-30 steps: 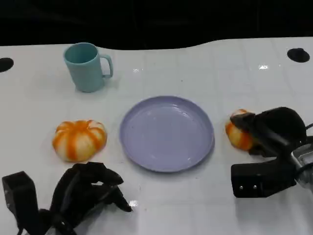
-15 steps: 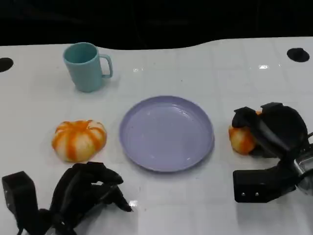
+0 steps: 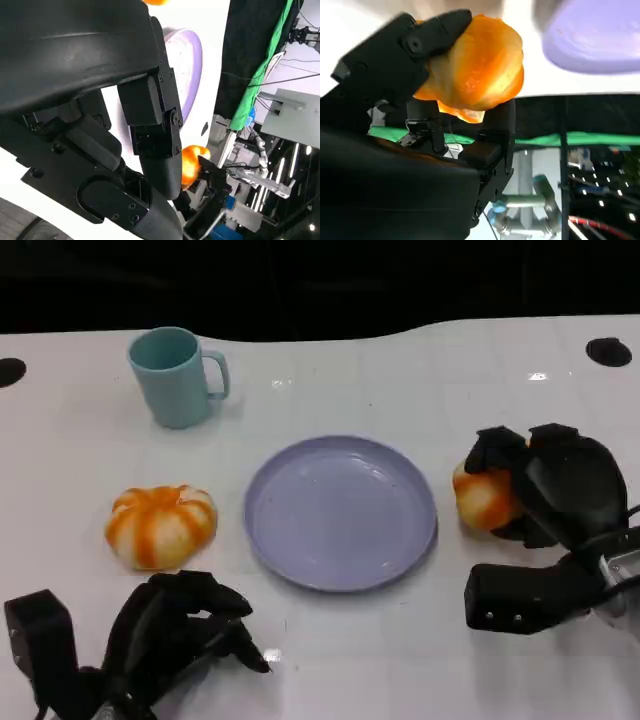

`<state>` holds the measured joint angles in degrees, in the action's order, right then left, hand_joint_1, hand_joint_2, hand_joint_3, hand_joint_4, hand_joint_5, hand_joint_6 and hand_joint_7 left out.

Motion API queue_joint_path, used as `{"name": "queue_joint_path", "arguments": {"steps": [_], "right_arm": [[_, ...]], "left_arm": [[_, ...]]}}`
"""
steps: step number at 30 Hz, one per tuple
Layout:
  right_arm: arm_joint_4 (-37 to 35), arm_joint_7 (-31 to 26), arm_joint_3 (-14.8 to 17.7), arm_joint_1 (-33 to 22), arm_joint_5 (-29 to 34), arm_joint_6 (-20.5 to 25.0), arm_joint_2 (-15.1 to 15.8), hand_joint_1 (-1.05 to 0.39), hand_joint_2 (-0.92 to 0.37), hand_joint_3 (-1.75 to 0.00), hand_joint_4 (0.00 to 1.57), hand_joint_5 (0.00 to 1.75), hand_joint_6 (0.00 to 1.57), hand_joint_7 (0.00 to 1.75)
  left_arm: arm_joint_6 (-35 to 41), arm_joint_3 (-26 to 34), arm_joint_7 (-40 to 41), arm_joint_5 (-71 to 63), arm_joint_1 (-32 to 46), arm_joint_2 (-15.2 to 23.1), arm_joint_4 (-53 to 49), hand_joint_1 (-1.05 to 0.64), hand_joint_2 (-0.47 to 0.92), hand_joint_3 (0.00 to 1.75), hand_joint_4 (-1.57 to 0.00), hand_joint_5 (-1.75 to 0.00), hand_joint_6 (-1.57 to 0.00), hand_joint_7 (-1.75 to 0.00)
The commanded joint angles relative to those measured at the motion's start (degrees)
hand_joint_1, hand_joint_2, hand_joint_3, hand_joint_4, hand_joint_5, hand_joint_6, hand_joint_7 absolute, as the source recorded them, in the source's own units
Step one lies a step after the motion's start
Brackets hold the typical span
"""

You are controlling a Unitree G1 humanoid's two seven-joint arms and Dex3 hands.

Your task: Grasp the bread from the table and place it into the plate.

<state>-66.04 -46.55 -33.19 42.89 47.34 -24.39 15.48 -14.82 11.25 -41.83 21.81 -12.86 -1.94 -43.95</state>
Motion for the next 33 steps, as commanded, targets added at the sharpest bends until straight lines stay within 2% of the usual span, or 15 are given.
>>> {"name": "queue_joint_path", "arguments": {"steps": [1,3,9,13,16,18,30,31,32,33], "right_arm": [[3.25,0.01,1.14,-0.1,-1.23,-1.86,0.25,-0.11,-0.42,-1.07,0.97,1.75,0.81,1.53],[5.04,0.02,1.53,-0.14,-1.44,-3.15,0.09,-0.11,-0.38,-1.14,0.98,1.75,0.84,1.48],[10.17,2.16,1.98,-0.31,-2.6,-5.94,-1.47,-0.11,-0.29,-1.32,1.0,1.75,0.85,1.55],[12.28,4.37,1.5,0.2,-2.36,-6.24,-2.95,-0.12,-0.29,-1.32,1.0,1.75,0.83,1.57],[11.48,6.42,1.17,1.15,-2.54,-7.08,-4.66,-0.14,-0.33,-1.28,0.99,1.75,0.75,1.71],[10.77,7.86,1.0,1.78,-2.5,-7.17,-5.68,-0.15,-0.34,-1.25,0.98,1.75,0.72,1.74],[3.72,10.8,-1.3,5.12,-1.37,-7.85,-10.29,-0.16,-0.35,-1.17,0.93,1.75,0.71,1.7],[3.28,11.98,-0.96,5.13,-2.1,-7.97,-10.64,-0.17,-0.37,-1.2,0.92,1.75,0.72,1.65],[2.98,13.05,-0.64,5.13,-2.71,-8.04,-10.91,-0.18,-0.39,-1.19,0.9,1.75,0.79,1.43],[2.8,14.08,-0.51,5.16,-3.01,-7.7,-11.13,-0.18,-0.41,-1.17,0.89,1.75,0.85,1.29]], "left_arm": [[-0.07,0.2,0.89,-0.3,0.13,0.63,0.54,-1.05,0.69,0.0,-1.57,-0.6,-1.57,-0.24],[-0.11,0.29,0.66,-0.14,0.02,0.62,0.33,-1.05,0.69,0.0,-1.57,-0.61,-1.57,-0.24],[-0.18,0.11,0.81,-0.42,0.23,0.71,0.67,-1.05,0.69,0.0,-1.57,-0.6,-1.57,-0.23],[-0.96,0.05,0.6,-0.57,0.27,0.72,0.5,-1.05,0.69,0.0,-1.57,-0.6,-1.57,-0.23],[-0.89,0.0,0.66,-0.63,0.36,0.69,0.58,-1.05,0.7,0.0,-1.57,-0.6,-1.57,-0.23],[-0.89,-0.02,0.82,-0.65,0.44,0.61,0.65,-1.05,0.7,0.0,-1.57,-0.6,-1.57,-0.23],[-1.27,0.06,1.11,-1.05,0.57,0.22,0.9,-1.05,0.7,0.0,-1.57,-0.61,-1.57,-0.23],[-1.34,0.03,1.22,-1.16,0.59,0.21,0.95,-1.05,0.7,0.0,-1.57,-0.61,-1.57,-0.23],[-1.31,0.04,1.24,-1.16,0.59,0.19,0.98,-1.05,0.7,0.0,-1.57,-0.61,-1.57,-0.23],[-1.35,0.06,1.13,-1.1,0.57,0.17,0.96,-1.05,0.7,0.0,-1.57,-0.61,-1.57,-0.23]]}}
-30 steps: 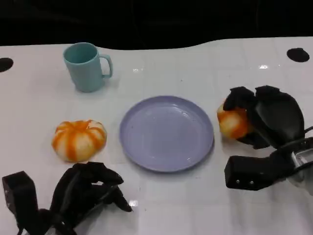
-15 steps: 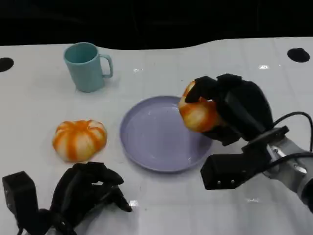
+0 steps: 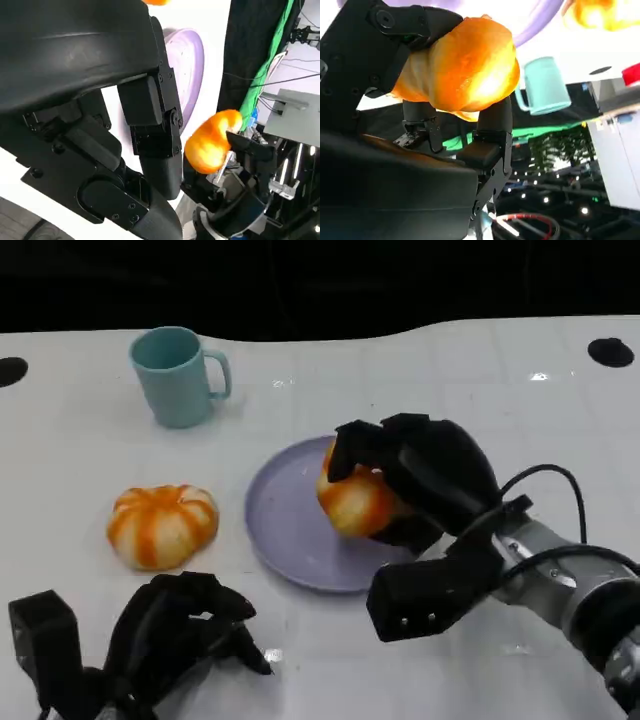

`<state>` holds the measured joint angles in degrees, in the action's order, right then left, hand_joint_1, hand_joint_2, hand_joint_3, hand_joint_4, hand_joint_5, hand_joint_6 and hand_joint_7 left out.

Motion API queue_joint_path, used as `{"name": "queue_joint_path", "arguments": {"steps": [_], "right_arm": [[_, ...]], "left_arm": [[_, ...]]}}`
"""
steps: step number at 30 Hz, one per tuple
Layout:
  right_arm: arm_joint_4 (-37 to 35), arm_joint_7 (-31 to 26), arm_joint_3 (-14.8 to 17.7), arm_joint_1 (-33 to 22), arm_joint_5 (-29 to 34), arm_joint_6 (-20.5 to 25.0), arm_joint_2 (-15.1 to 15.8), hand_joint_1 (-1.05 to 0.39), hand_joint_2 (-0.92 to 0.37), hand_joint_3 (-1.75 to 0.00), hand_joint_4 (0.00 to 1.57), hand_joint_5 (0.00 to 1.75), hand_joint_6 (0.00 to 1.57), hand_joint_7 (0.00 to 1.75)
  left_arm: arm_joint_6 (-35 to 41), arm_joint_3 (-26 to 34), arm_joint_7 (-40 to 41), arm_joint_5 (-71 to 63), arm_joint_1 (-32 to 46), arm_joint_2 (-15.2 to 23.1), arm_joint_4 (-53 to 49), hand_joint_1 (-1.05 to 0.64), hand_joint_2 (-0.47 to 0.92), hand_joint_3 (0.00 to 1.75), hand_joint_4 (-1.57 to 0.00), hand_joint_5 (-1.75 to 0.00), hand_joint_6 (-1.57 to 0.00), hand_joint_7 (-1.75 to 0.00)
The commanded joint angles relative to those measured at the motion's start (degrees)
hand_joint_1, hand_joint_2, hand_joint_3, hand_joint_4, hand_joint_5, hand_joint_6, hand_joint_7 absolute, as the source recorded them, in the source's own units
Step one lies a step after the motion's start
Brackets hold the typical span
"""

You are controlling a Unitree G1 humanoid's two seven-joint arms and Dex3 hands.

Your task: Grasp the bread from the table and place it into the plate.

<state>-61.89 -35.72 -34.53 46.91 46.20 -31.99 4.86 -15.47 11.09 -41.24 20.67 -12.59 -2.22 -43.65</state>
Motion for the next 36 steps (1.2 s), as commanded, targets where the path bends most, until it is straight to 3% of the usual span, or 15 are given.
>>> {"name": "queue_joint_path", "arguments": {"steps": [1,3,6,7,9,11,14,22,30,36], "right_arm": [[-1.36,4.33,0.87,1.17,-2.08,0.36,-0.61,-0.19,-0.41,-1.13,0.89,1.66,0.9,1.13],[-1.25,5.9,1.02,1.11,-2.43,0.87,-0.73,-0.22,-0.5,-0.87,0.88,1.4,0.98,0.72],[-0.67,9.11,1.22,0.9,-2.84,1.94,-0.62,-0.26,-0.62,-0.56,0.85,1.15,1.01,0.35],[-0.41,10.67,1.26,0.84,-3.05,2.49,-0.56,-0.3,-0.67,-0.47,0.72,0.97,0.91,0.23],[0.37,13.49,1.17,0.69,-3.31,3.66,-0.2,-0.34,-0.74,-0.34,0.64,0.78,0.84,0.12],[1.48,16.08,1.17,0.4,-3.46,4.97,0.25,-0.42,-0.86,-0.16,0.47,0.5,0.63,0.03],[3.27,19.27,1.56,-0.22,-3.92,6.74,0.92,-0.49,-0.91,-0.08,0.32,0.32,0.43,0.0],[7.95,23.32,1.86,-1.55,-3.98,10.15,2.55,-0.68,-0.92,-0.1,0.1,0.19,0.24,0.0],[12.9,25.56,2.88,-3.51,-4.24,10.84,3.99,-0.72,-0.92,-0.09,0.1,0.21,0.24,0.01],[22.1,26.29,4.84,-8.69,-5.38,8.37,8.45,-0.7,-0.92,-0.09,0.17,0.26,0.29,0.03]], "left_arm": [[-0.69,0.22,0.5,0.06,0.29,0.44,0.7,-1.05,0.7,0.0,-1.57,-0.61,-1.57,-0.23],[-0.72,0.2,0.38,0.06,0.28,0.46,0.71,-1.05,0.7,0.0,-1.57,-0.61,-1.57,-0.23],[-0.9,0.1,0.38,-0.08,0.35,0.46,0.82,-1.05,0.71,0.0,-1.57,-0.6,-1.57,-0.23],[-1.02,0.07,0.39,-0.15,0.37,0.46,0.82,-1.05,0.71,0.01,-1.57,-0.6,-1.57,-0.23],[-1.2,-0.01,0.47,-0.28,0.39,0.46,0.8,-1.05,0.71,0.01,-1.57,-0.6,-1.57,-0.23],[-1.16,-0.08,0.61,-0.36,0.44,0.43,0.89,-1.05,0.71,0.01,-1.57,-0.61,-1.57,-0.23],[-0.82,-0.06,0.56,-0.2,0.47,0.38,1.01,-1.05,0.71,0.0,-1.57,-0.61,-1.57,-0.23],[-0.57,0.04,0.56,-0.06,0.4,0.36,0.9,-1.05,0.71,0.0,-1.57,-0.61,-1.57,-0.22],[-0.96,0.09,0.4,-0.06,0.36,0.3,0.78,-1.05,0.71,0.0,-1.57,-0.6,-1.57,-0.22],[-0.5,0.11,0.51,-0.01,0.2,0.25,0.8,-1.05,0.71,0.0,-1.57,-0.6,-1.57,-0.22]]}}
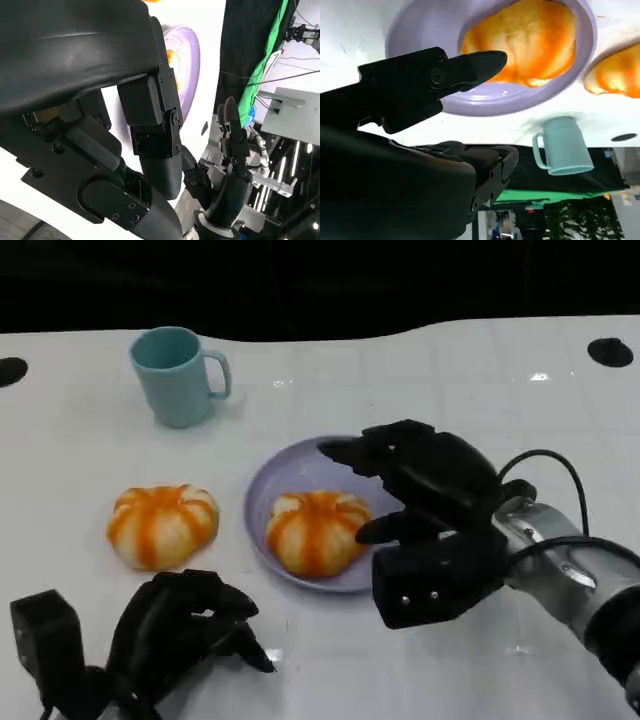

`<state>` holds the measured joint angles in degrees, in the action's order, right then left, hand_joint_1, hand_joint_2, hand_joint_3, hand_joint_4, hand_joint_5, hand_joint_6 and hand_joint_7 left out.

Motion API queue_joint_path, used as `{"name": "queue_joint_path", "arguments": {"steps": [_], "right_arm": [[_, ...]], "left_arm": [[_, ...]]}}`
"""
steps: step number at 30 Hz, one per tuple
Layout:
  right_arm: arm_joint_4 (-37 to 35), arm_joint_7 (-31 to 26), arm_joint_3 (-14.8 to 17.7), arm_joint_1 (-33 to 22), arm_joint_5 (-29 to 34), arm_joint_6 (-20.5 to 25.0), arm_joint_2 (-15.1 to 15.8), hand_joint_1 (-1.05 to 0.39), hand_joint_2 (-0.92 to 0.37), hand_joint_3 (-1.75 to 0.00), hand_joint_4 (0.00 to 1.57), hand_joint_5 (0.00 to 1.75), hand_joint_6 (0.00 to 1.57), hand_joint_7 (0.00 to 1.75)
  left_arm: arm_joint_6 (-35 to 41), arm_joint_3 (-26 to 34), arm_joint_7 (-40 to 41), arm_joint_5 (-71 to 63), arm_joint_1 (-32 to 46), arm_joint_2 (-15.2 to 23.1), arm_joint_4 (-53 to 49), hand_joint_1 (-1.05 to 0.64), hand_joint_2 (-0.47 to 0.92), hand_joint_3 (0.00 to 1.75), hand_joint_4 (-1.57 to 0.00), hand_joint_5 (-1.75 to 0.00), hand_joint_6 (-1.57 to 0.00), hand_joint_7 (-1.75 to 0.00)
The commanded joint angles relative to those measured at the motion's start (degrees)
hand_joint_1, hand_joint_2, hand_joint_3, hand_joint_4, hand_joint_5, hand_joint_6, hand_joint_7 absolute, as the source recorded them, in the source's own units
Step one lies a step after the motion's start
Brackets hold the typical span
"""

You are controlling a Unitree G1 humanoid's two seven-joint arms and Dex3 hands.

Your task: Grasp the bread from the table and place it into the plate.

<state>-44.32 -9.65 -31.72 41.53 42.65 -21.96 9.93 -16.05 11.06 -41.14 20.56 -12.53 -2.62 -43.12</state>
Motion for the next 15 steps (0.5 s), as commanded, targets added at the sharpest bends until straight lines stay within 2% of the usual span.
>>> {"name": "queue_joint_path", "arguments": {"steps": [1,15], "right_arm": [[5.81,0.36,2.54,-4.23,-2.25,-2.16,4.02,-0.7,-0.92,-0.08,0.18,0.27,0.3,0.03],[18.17,1.5,10.02,-17.68,-9.65,-10.86,10.86,-0.58,-0.92,-0.02,0.37,0.41,0.47,0.08]], "left_arm": [[0.13,0.14,0.44,0.1,0.14,0.65,0.31,-1.05,0.71,0.0,-1.57,-0.6,-1.57,-0.22],[-0.19,0.17,0.62,-0.14,-0.12,0.7,0.04,-1.05,0.7,0.0,-1.57,-0.61,-1.57,-0.23]]}}
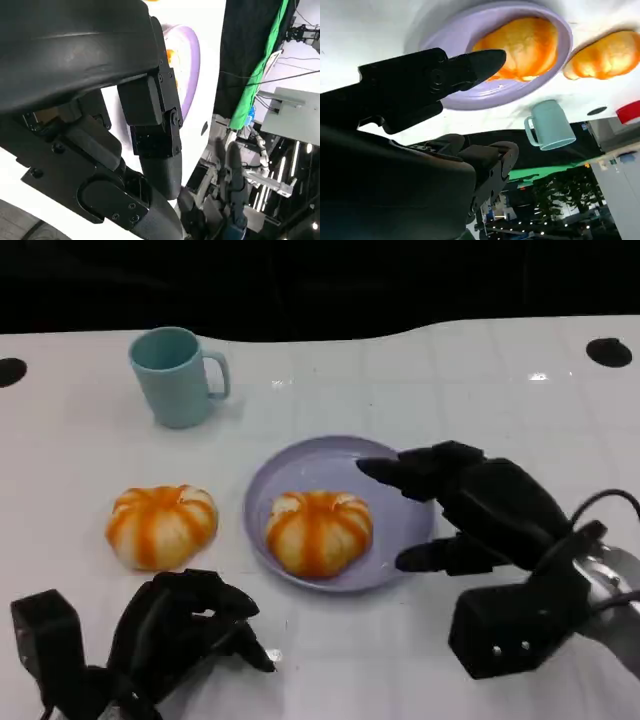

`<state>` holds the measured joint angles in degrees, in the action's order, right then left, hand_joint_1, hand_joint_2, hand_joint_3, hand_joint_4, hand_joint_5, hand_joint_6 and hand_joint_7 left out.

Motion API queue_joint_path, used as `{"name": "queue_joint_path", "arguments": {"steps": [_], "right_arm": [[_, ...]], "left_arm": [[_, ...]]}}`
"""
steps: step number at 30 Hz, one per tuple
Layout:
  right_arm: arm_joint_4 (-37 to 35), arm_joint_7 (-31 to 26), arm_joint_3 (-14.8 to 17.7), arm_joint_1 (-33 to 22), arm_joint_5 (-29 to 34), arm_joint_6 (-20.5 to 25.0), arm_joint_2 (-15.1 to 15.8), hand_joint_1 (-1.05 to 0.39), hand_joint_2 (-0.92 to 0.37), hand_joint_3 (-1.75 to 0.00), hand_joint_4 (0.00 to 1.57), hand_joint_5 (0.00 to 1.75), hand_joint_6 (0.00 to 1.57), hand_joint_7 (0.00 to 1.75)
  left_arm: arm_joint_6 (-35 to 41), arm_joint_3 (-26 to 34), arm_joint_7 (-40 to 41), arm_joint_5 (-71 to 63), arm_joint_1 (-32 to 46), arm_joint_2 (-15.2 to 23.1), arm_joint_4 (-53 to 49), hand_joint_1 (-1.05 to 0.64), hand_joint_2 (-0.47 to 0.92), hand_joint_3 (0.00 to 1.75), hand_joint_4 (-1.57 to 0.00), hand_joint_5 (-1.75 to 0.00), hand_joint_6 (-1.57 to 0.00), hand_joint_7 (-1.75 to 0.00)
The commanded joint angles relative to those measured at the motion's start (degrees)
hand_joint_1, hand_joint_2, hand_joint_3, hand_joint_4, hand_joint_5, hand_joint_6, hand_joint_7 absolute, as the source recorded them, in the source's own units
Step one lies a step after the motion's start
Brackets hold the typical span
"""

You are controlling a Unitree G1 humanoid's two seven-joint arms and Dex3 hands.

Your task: Grasp the bread from the table and place it into the plate.

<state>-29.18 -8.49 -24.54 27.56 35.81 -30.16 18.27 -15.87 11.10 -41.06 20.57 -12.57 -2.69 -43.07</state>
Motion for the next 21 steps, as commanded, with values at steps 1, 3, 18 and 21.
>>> {"name": "queue_joint_path", "arguments": {"steps": [1,3,18,21], "right_arm": [[3.57,-0.08,3.53,-4.85,-3.34,-3.82,2.96,-0.56,-0.92,-0.01,0.41,0.48,0.54,0.1],[4.23,-0.72,4.71,-6.57,-4.0,-5.53,3.39,-0.53,-0.91,-0.01,0.48,0.62,0.64,0.13],[8.84,9.61,12.13,-18.62,-21.17,-7.22,2.31,-0.28,-0.89,0.0,0.55,1.74,0.39,1.72],[11.97,14.29,12.68,-21.22,-26.24,-4.06,1.77,-0.23,-0.87,0.0,0.62,1.75,0.41,1.74]], "left_arm": [[-0.45,0.11,0.54,-0.2,-0.12,0.79,-0.08,-1.05,0.7,0.0,-1.57,-0.61,-1.57,-0.23],[-0.49,0.08,0.62,-0.29,-0.18,0.82,-0.16,-1.05,0.71,0.0,-1.57,-0.61,-1.57,-0.23],[0.01,0.0,0.66,-0.12,-0.47,0.8,-0.24,-1.05,0.7,0.0,-1.57,-0.61,-1.57,-0.23],[0.06,0.05,0.53,0.02,-0.35,0.78,-0.14,-1.05,0.7,0.0,-1.57,-0.61,-1.57,-0.23]]}}
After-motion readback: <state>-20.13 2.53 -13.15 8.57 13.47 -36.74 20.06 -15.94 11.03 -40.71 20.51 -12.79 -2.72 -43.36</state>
